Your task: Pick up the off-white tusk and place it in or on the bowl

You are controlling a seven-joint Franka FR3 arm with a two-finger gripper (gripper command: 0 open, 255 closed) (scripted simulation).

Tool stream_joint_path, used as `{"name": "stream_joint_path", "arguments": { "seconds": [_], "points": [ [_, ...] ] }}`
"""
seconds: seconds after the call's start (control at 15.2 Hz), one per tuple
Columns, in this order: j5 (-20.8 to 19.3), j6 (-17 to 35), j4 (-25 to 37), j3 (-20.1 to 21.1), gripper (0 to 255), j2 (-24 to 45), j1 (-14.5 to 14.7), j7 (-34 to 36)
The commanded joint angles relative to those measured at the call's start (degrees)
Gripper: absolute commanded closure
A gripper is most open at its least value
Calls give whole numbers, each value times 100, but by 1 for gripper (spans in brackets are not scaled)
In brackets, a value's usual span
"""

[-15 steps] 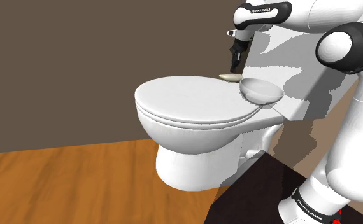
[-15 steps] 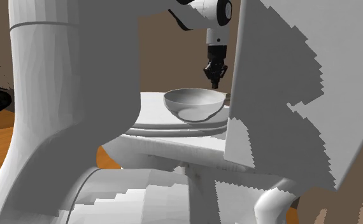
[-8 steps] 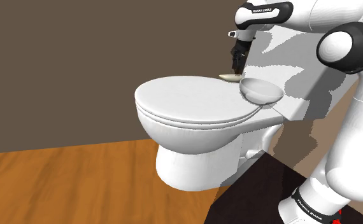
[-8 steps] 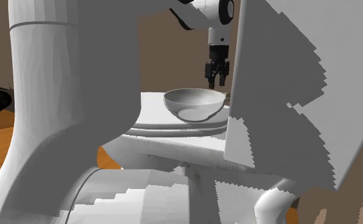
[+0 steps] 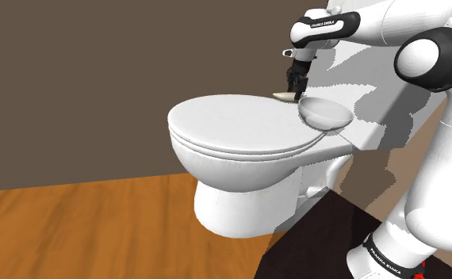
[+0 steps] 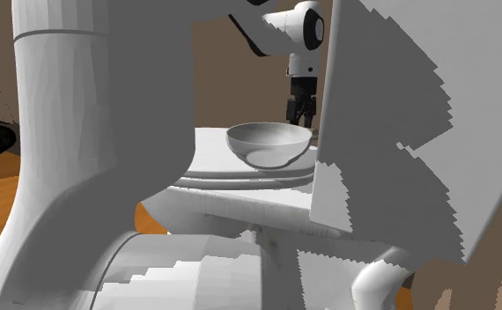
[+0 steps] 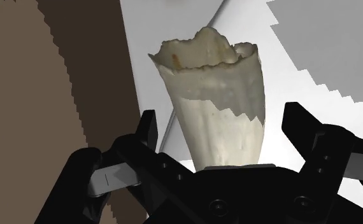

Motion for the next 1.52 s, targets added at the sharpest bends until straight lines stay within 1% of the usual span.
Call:
{"name": "stream_joint_path", "arguments": {
  "seconds": [0.0, 0.46, 0.53, 1.12, 1.45],
  "points": [
    [-3, 73, -78, 2, 0, -9, 5, -3],
    [-2, 72, -77, 2, 0, -8, 5, -3],
    [-2, 72, -77, 2, 255, -8, 5, -3],
    [-2, 72, -77, 2, 255, -8, 4, -3],
    [-3, -316, 319, -9, 255, 0, -16, -2]
  ]
}}
